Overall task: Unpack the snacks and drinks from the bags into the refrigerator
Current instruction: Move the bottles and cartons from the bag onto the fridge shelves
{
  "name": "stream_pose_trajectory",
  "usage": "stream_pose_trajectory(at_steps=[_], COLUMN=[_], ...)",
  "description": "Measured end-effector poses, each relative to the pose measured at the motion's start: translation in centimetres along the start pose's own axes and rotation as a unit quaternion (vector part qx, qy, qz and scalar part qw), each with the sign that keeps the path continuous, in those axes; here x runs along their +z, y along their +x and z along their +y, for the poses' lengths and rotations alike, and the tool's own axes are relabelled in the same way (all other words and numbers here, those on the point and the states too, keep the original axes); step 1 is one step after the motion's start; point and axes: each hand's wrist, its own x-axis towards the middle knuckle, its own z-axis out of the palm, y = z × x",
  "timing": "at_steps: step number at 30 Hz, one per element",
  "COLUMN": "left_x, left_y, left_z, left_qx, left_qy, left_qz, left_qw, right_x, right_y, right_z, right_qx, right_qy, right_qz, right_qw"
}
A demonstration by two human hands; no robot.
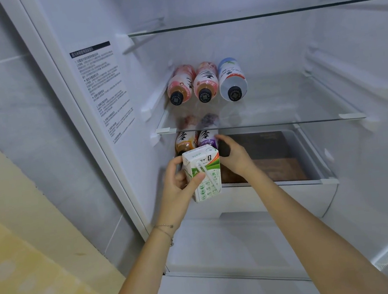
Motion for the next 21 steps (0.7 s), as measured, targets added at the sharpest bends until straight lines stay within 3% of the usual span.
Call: stream_pose_trajectory(at_steps=[4, 13, 21], left_x=[0.0, 1.7, 3.9], left_y=[0.0, 0.6, 0.1], left_z=[-0.2, -1.0, 0.8], left_qx=[0.002, -0.008, 0.053], left_qy=[-0.003, -0.023, -0.021], left_qz=[-0.002, -0.007, -0.071], left_qw=[1.0, 1.0, 0.996], right_x=[-1.1, -4.2, -7.2], right_y=[-1.9, -8.2, -10.7], right_z=[-0.4, -4.4, -6.0], right_qx=[-0.003, -0.006, -0.073], right_qy=[0.047, 0.162, 0.125], right_qz=[0.05, -0.103, 0.0], right_qw=[0.998, 0.981, 0.99])
